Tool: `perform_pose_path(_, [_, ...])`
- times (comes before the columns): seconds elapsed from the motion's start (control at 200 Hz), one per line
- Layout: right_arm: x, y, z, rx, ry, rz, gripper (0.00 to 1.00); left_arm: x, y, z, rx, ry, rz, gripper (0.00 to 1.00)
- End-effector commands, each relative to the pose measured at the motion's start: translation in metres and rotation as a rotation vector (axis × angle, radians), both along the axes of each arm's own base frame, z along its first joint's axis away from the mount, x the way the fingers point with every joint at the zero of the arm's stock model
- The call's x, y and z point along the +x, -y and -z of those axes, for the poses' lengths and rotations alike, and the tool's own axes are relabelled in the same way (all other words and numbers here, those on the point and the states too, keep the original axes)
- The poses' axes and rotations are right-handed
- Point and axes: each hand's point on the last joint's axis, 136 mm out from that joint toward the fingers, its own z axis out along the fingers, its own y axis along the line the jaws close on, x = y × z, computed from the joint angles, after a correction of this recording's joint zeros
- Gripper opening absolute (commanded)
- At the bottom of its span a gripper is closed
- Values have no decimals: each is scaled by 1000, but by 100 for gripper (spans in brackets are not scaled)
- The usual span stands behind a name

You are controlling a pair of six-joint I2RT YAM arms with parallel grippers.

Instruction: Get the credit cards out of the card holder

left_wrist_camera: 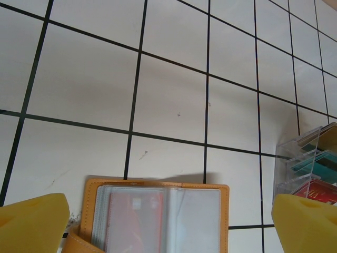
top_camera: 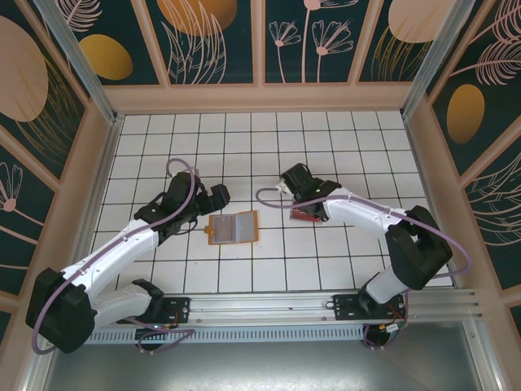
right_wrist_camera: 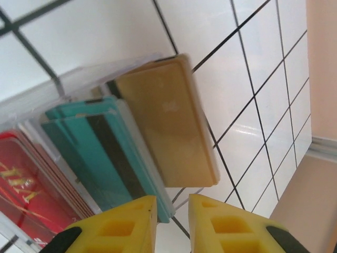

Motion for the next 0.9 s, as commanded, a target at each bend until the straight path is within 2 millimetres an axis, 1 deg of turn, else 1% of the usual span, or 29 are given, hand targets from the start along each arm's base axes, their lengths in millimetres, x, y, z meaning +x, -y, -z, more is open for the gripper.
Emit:
perform_pose_path(0.0, [2,-17,-25,182,12,88,23,-1,-3,0,13,12,7,99])
perform_pose_path(0.1, [-3,-39,-42,353,-6,131,24,-2,1,2,4,1,21,98])
perform_pose_path(0.235, [-14,-77,-58,647,-84,201,26,-4,8,6,-25,-17,50,93])
perform_pose_path(0.375, [-25,-108,-59,895,-206,306,26,-10,15,19,-40,-73,81,82])
perform_pose_path(0.435, [-34,-123,-57,989,-269,308,26,-14,16,25,-42,-99,91,78])
perform_pose_path(0.47, [-37,-128,-55,1025,-276,314,26,-17,16,28,-42,-113,93,75])
perform_pose_path(0.49, [-42,-133,-52,1052,-308,309,27,-18,16,31,-42,-121,95,73])
perform_pose_path(0.546, [-50,-143,-44,1094,-360,311,26,-21,16,36,-41,-141,99,66])
perform_pose_path(0.631, [-63,-153,-23,1112,-435,345,26,-26,14,45,-29,-170,101,58])
perform_pose_path(0.776, [-88,-173,10,1077,-516,342,26,-34,13,60,-28,-216,107,53])
perform_pose_path(0.856, [-95,-177,29,1045,-547,366,26,-38,14,67,-27,-242,116,50])
perform_pose_path(0.896, [-97,-178,35,1036,-553,374,25,-39,15,70,-30,-251,120,50])
